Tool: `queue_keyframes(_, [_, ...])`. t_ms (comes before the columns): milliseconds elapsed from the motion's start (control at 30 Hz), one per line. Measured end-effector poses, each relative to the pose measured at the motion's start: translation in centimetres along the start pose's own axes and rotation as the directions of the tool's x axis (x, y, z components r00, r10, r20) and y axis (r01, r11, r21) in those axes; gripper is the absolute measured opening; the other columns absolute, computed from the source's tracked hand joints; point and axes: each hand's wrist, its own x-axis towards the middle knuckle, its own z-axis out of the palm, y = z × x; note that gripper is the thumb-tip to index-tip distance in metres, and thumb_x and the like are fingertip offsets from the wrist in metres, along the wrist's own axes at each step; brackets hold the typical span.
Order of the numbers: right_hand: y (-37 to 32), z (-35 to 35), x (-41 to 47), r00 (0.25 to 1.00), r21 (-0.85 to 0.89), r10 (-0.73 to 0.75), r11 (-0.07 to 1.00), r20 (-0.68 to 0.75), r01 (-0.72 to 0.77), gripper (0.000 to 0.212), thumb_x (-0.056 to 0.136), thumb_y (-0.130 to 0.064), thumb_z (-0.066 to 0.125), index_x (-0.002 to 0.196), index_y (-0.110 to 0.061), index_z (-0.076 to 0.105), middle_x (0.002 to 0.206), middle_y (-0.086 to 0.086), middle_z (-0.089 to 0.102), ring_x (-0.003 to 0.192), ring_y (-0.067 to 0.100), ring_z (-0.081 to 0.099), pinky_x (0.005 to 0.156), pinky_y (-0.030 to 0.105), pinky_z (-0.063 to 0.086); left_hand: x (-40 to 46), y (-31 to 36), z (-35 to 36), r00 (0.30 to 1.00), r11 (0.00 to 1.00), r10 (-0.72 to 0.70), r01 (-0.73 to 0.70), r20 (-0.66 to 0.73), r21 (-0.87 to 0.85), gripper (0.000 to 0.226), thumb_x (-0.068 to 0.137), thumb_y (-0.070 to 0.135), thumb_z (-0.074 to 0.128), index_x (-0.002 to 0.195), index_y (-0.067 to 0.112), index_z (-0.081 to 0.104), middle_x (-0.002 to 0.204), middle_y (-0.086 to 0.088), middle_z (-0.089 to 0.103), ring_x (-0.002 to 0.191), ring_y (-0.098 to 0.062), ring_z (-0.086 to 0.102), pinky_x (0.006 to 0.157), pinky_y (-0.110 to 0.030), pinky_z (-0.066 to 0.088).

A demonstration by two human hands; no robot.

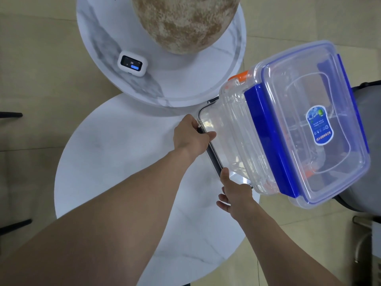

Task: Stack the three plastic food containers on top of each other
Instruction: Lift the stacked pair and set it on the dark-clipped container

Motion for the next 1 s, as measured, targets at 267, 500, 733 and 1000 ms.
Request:
queue_keyframes(267, [0.1,-0.1,0.4,1.0,-0.011,-0.01,1.0,0.008,0.01,0.073,0.085,-0.052,0.072,0.138,-0.008,0.047,0.126,0.012,0.063,0.092,0.025,0.063,0.075,0.038,0.059,0.0,0.2,-0.1,1.0,1.0,-0.005,0.005,0.0,0.028,0.047,0.072,0.024,0.087,0.076,0.019,0.041,0.084,-0.005,0.063,0.076,-0.031,0.067,0.078,-0.047,0.062])
queue_keyframes(500, [0.2,-0.1,0.8,1.0,-0.027,-0.008,1.0,-0.004,0.007,0.075,0.084,-0.054,0.072,0.138,-0.008,0.046,0.124,0.011,0.063,0.091,0.024,0.064,0.075,0.037,0.06,-0.1,0.1,0.0,1.0,0.999,0.013,-0.012,-0.009,0.053,0.047,0.071,0.026,0.087,0.075,0.02,0.041,0.09,-0.011,0.068,0.092,-0.037,0.072,0.078,-0.048,0.061])
queue_keyframes(733, [1.0,0.4,1.3,0.995,-0.013,-0.074,0.997,-0.073,0.073,0.082,0.077,-0.06,0.074,0.136,-0.008,0.049,0.113,0.01,0.067,0.084,0.023,0.069,0.051,0.028,0.054,-0.2,-0.1,-0.4,0.998,0.984,0.065,-0.065,0.003,0.165,0.051,0.072,0.043,0.086,0.1,0.016,0.052,0.097,-0.002,0.066,0.085,-0.023,0.065,0.065,-0.03,0.05])
queue_keyframes(1000, [2.1,-0.1,1.1,0.981,0.113,-0.192,0.974,-0.03,0.194,0.072,0.08,-0.057,0.074,0.126,-0.005,0.057,0.102,0.014,0.073,0.068,0.02,0.069,0.041,0.016,0.049,-1.4,-1.6,-2.7,0.968,0.9,0.243,-0.249,0.061,0.358,0.083,0.07,0.07,0.074,0.127,0.016,0.046,0.107,0.0,0.062,0.095,-0.022,0.063,0.083,-0.04,0.056])
